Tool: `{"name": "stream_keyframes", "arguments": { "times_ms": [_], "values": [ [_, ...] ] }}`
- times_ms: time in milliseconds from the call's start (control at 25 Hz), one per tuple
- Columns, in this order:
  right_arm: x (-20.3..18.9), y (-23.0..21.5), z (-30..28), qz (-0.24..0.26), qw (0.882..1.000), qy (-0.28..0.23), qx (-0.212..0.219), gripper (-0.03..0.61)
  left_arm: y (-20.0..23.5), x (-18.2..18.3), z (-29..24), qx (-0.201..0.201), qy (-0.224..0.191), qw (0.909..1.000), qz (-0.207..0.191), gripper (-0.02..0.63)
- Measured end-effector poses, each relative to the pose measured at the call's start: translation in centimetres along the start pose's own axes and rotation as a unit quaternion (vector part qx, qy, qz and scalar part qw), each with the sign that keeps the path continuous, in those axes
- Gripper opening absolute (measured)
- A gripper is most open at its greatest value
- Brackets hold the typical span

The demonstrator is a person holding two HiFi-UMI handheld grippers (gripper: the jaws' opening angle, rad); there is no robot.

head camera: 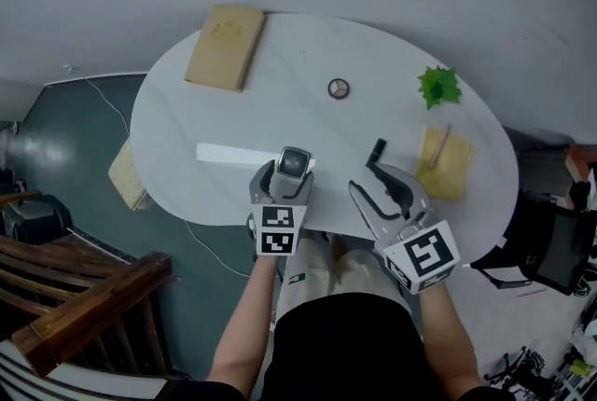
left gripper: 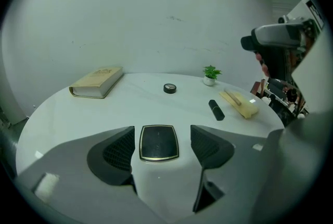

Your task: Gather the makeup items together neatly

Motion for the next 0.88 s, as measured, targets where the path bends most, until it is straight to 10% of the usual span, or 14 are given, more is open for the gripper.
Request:
{"name": "stream_keyframes", "arguments": {
  "times_ms": [880],
  "values": [
    [-1.4, -0.4, -0.2, -0.016, 1.0, 0.014, -0.002, 0.152, -0.4, -2.2, -3.3, 0.016, 0.034, 0.9993, 0.005, 0.311]
  ]
}}
Point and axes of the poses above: the fingertips, and each gripper's own axes: z backward along the fingers, y to its left, x out of its top, the point moved 8 cm from there along z, backward along the fingers, and after that the axes turned 15 degrees about x, right-handed, at the moved point
